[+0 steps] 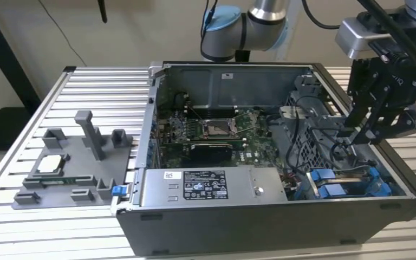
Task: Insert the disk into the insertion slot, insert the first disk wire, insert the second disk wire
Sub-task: 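Insert the first disk wire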
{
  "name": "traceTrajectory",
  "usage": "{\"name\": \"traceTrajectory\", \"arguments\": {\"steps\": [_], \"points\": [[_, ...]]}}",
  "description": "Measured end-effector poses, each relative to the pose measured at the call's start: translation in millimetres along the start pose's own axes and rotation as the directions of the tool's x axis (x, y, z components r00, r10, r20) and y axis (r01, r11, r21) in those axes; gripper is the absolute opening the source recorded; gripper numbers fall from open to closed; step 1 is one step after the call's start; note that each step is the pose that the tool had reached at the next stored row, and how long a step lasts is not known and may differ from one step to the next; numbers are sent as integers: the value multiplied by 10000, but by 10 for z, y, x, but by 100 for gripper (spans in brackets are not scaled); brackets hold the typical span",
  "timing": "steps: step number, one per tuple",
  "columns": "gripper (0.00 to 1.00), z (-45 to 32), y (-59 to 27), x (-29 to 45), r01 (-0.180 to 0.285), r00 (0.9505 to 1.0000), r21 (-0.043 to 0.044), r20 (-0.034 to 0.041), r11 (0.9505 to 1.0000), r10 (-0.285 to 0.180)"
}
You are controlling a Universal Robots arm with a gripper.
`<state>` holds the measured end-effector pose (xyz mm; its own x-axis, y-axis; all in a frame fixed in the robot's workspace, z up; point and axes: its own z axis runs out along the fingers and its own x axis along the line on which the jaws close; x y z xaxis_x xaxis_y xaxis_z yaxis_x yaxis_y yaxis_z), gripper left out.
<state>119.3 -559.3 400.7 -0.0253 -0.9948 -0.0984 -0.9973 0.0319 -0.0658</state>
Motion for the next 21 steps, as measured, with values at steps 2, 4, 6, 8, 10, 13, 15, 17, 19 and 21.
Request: {"name": "traceTrajectory", "arguments": {"steps": [2,4,6,8,10,13,15,17,19,21], "points": [[100,10,-16,-42,-1,10000,-31,-20,10000,1],[100,17,-24,-88,-2,10000,-31,-19,10000,2],[100,24,-40,-116,-6,10000,-80,-28,10000,6],[100,33,-62,-124,-20,10000,-217,-34,9998,19],[100,40,-71,-124,-45,10000,-407,-42,9992,44],[100,64,-77,-123,-97,9999,-597,-50,9982,94],[100,86,-80,-120,-134,9999,-616,-44,9980,131],[100,103,-82,-118,-168,9999,-619,1,9979,168],[100,113,-83,-118,-206,9998,-620,55,9979,210],[0,118,-83,-118,-278,9996,-620,51,9977,282]]}}
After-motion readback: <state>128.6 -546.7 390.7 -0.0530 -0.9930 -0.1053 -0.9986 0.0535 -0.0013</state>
